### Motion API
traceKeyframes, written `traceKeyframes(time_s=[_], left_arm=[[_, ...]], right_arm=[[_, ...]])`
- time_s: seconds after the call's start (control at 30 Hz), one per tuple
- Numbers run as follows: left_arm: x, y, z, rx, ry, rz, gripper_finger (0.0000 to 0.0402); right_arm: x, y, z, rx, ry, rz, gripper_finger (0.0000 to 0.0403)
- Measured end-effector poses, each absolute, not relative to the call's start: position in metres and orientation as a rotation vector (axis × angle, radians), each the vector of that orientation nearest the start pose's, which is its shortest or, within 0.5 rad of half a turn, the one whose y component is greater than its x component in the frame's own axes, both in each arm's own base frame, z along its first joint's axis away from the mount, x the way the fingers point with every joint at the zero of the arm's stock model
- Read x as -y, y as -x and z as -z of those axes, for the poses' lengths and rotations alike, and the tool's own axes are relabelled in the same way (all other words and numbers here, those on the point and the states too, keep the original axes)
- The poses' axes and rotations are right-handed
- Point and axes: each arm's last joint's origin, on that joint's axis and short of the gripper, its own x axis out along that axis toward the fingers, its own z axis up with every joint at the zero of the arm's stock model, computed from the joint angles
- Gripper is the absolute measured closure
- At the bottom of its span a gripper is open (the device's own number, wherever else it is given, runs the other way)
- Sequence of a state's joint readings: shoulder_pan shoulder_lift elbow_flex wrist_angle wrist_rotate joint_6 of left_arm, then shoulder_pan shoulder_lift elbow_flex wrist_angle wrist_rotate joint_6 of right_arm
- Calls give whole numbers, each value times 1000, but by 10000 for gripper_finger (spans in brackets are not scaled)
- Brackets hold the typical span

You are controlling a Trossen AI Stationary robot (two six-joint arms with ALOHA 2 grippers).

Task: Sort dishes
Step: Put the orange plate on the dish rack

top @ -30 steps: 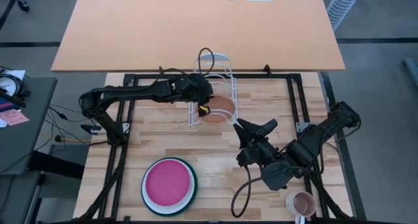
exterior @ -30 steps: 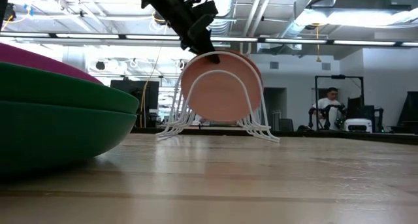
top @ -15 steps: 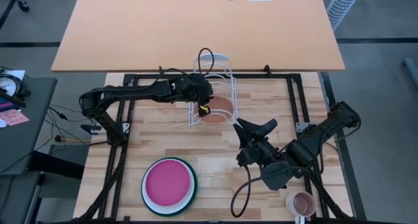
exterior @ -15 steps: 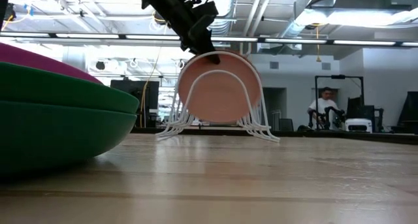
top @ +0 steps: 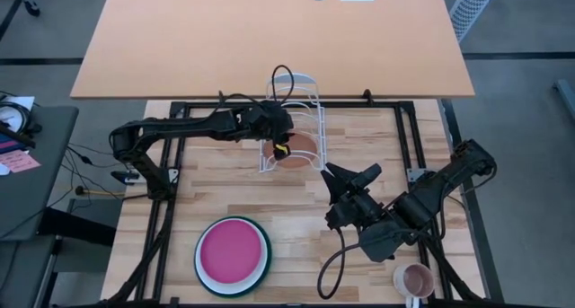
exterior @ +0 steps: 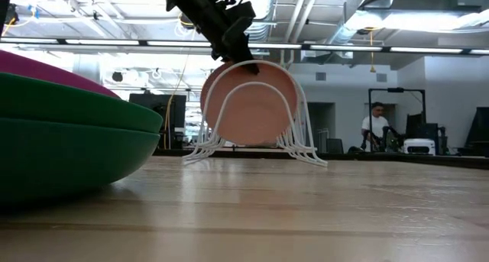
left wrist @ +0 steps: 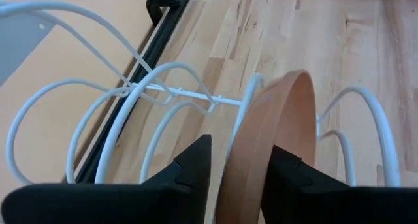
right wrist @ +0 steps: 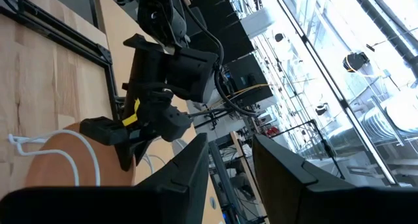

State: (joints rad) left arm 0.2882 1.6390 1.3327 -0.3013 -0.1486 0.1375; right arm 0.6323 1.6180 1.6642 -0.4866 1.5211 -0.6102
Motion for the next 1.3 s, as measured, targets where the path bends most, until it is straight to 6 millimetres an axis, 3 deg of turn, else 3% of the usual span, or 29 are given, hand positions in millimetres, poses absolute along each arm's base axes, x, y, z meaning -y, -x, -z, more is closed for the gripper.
traceKeyframes(time_s=[0.87,1.1,1.3], left_arm=[[-104,-353,-300,-607,-111,-356,301],[-100,-347,-315,-587,-119,-356,301],[-90,-334,-339,-513,-129,-353,301]], right_arm=[[-176,-289,-409,-485,968,797,280],[-176,-289,-409,-486,968,797,280],[-176,-289,-409,-487,970,795,280]])
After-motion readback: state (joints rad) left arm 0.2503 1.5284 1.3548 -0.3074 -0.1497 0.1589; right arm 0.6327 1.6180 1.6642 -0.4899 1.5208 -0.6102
